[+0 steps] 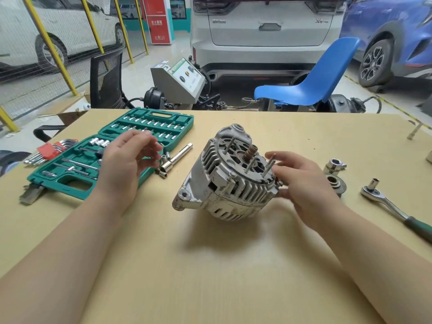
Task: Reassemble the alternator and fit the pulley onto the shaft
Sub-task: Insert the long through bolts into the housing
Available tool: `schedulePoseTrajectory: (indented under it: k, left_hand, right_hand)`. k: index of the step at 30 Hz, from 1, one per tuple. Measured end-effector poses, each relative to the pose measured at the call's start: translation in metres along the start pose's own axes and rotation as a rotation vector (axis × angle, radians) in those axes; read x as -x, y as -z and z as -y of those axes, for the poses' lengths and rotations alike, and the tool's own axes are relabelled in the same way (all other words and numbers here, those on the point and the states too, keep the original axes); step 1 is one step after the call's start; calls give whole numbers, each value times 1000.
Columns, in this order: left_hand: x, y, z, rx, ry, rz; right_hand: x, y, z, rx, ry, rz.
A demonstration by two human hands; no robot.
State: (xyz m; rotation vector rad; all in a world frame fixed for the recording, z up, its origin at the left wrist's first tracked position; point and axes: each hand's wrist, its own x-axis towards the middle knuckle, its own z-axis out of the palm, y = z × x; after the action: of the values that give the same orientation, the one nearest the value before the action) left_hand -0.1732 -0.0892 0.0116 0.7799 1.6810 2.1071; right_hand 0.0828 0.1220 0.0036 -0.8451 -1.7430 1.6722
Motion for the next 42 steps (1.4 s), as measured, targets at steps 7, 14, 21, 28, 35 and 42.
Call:
schedulePoseTrajectory:
  k: [7,14,21,28,35,42]
  left_hand:
    - [16,-35,3,-120,173,224]
    - [11,-38,3,-122,195,222]
    - [2,-14,6,86,360,207]
    - [0,-8,10,71,324,239]
    - [-2,-5,6,-1,349,223]
    - [6,-13,7,72,317,138]
  right_hand:
    - [17,-25,-10,-411,-210,130]
    - [26,-37,-6,-451,-89,148]
    - [48,-77,1,-86,196,274]
    - [84,-86,-5,431,797,430]
    - [82,-83,-15,506,953,423]
    - [48,-70,-17,-43,349,38]
